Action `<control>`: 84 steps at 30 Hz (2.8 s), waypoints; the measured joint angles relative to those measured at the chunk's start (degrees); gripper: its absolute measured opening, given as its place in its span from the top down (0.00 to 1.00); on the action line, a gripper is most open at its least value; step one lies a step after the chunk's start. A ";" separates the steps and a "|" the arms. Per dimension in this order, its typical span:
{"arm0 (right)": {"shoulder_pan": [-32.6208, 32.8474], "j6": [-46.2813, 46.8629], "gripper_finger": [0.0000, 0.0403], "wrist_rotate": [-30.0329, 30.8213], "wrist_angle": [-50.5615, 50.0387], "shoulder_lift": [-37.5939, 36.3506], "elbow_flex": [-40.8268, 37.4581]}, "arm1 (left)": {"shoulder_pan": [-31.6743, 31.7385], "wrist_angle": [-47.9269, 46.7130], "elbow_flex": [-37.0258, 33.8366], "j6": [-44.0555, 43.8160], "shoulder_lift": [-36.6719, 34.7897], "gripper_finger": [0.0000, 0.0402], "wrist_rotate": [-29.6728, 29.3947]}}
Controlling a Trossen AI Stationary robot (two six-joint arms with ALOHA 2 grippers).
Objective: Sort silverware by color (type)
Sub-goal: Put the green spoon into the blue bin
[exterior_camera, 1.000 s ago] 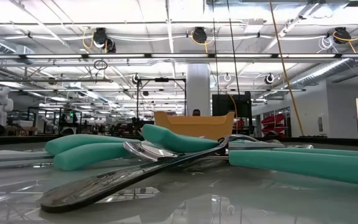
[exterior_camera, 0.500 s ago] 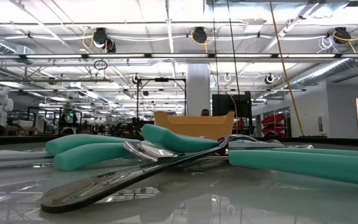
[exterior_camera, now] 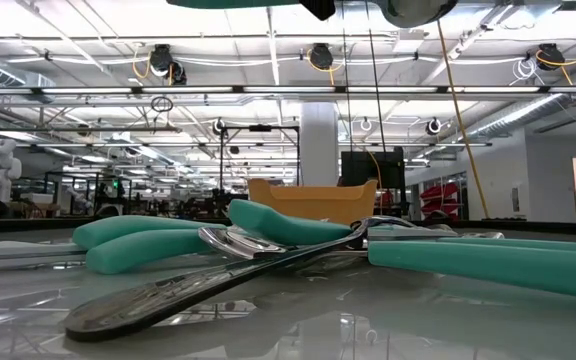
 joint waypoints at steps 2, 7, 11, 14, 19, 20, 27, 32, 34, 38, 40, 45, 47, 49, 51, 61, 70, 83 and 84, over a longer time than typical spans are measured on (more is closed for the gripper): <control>-0.51 0.66 0.56 0.00 -1.28 0.00 -0.01 | 0.00 0.32 0.00 0.94 0.00 0.89 0.01; -1.24 3.69 0.64 -0.18 -3.14 0.00 0.00 | 0.00 0.35 0.00 1.91 0.00 0.89 0.79; -1.21 4.05 0.78 -1.53 -3.20 0.00 -0.02 | 0.02 0.35 0.00 2.24 0.00 0.89 0.93; -1.24 4.29 0.90 -4.19 -3.16 0.00 -0.02 | 0.00 0.35 -0.01 2.05 0.00 0.89 1.14; -1.17 4.11 0.97 -4.65 -3.07 0.07 -0.02 | 0.37 0.41 -0.02 -3.04 0.00 0.89 1.22; -1.19 4.17 0.97 -4.60 -3.20 0.07 -0.02 | 0.61 0.27 -0.04 -4.58 0.00 0.88 1.16; -1.21 4.33 0.99 -3.13 -6.37 0.09 -0.02 | 2.78 0.31 -0.04 -11.05 0.00 0.74 4.88; -1.17 4.29 0.99 -2.79 -10.14 0.13 -0.02 | 2.89 -0.28 -0.04 -10.91 0.00 0.63 6.31; -1.17 4.31 0.99 -2.75 -11.24 0.13 -0.02 | 2.63 -1.65 -0.04 -10.94 -0.03 0.60 6.38; -1.15 4.24 0.99 -2.72 -12.42 0.13 -0.02 | 2.14 -4.24 -0.04 -11.19 -0.04 0.59 6.50; -1.15 4.24 0.99 -2.72 -13.45 0.13 -0.02 | 2.04 -4.88 -0.04 -11.17 -0.04 0.59 6.51; -0.65 5.72 1.00 -2.62 -14.43 0.13 -0.02 | 1.92 -4.77 -0.04 -10.20 -0.04 0.59 6.55; -0.29 5.44 1.00 -2.60 -14.33 0.13 -0.02 | 1.92 -3.90 -0.04 -9.31 -0.04 0.59 6.56; 0.16 4.42 1.00 -2.48 -14.42 0.13 -0.02 | 2.10 -2.24 -0.04 -8.29 -0.04 0.59 6.58; 0.63 3.29 1.00 -2.48 -14.42 0.13 -0.02 | 2.43 -0.32 -0.04 -6.27 -0.04 0.59 6.54; 3.86 -0.25 1.00 -1.11 -21.29 0.13 -0.03 | 4.68 4.35 -0.02 -8.77 -0.07 0.59 9.38; 8.57 -4.75 1.00 1.81 -25.28 0.13 -0.04 | 5.84 9.44 -0.02 -14.99 -0.07 0.56 22.37; 17.04 -14.16 0.99 7.76 -24.08 0.13 -0.07 | 3.36 13.17 0.00 -12.82 -0.07 0.54 25.55; 17.31 -15.18 0.99 7.80 -23.85 0.13 -0.07 | 3.22 14.02 0.00 -12.18 -0.07 0.54 25.76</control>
